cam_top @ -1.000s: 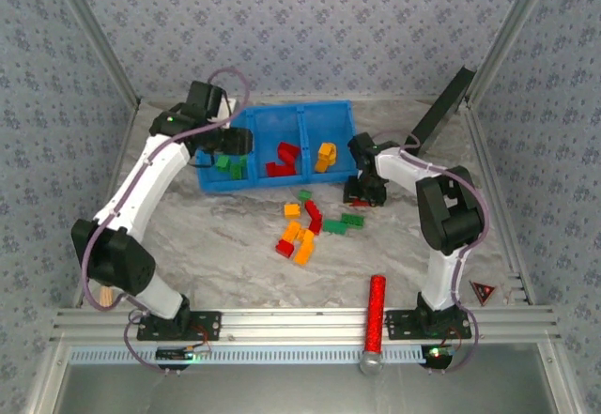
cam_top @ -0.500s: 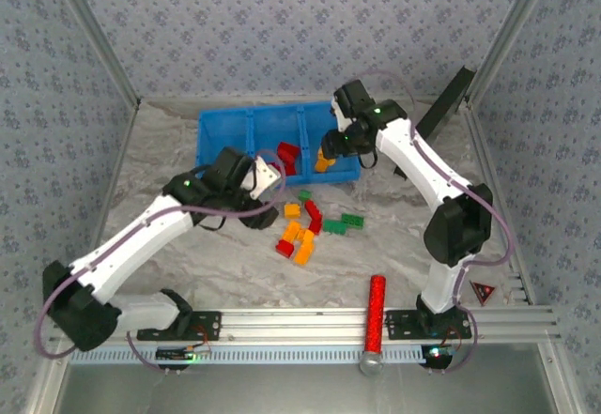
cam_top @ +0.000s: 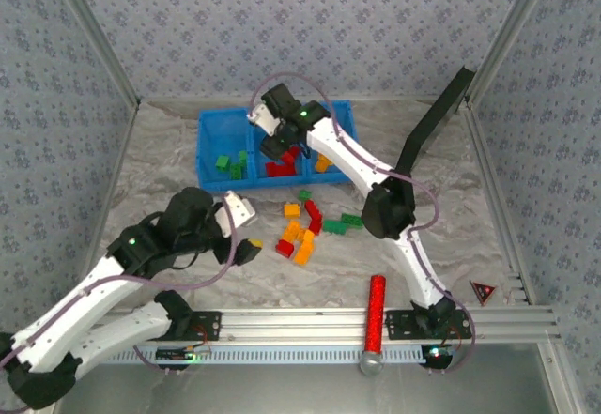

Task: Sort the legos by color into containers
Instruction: Place the lego in the container.

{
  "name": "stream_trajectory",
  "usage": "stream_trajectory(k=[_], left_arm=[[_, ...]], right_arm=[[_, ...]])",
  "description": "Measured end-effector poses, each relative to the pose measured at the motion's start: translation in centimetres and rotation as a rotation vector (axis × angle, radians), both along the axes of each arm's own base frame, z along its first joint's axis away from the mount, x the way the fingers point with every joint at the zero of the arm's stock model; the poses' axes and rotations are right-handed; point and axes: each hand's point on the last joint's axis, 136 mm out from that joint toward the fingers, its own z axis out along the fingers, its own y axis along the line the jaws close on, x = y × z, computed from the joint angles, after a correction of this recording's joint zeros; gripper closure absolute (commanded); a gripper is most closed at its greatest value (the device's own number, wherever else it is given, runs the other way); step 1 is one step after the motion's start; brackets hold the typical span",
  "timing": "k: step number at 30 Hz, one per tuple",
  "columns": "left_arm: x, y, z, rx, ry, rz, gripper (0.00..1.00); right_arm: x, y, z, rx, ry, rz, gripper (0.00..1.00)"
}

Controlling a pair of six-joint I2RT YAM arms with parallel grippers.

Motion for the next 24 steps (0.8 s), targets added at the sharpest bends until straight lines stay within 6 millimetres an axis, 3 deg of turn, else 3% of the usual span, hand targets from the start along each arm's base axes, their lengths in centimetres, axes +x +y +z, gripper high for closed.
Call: stream_trajectory(k=[5, 13, 18, 24], left_arm=[[-0.9, 1.5, -0.1, 0.006, 0.017, 0.037, 0.21], [-1.5, 2.1, -0.6, 0.018, 0.055, 0.056, 0.16], [-1.7, 1.9, -0.8, 0.05, 0.087, 0.043, 0.15], [-1.5, 0.2, -0.8, 0.087, 0.106, -0.022, 0.13]], right_arm=[[0.3, -0.5, -3.0, -0.079, 0.022, 0.016, 0.48], [1.0, -1.3, -6.5, -0.168, 0.034, 0.025, 0.34], [1.0, -1.2, -6.6, -0.173, 0.031, 0.031, 0.3], [0.7, -1.3, -5.7, -0.161, 0.027, 0.038, 0.23]])
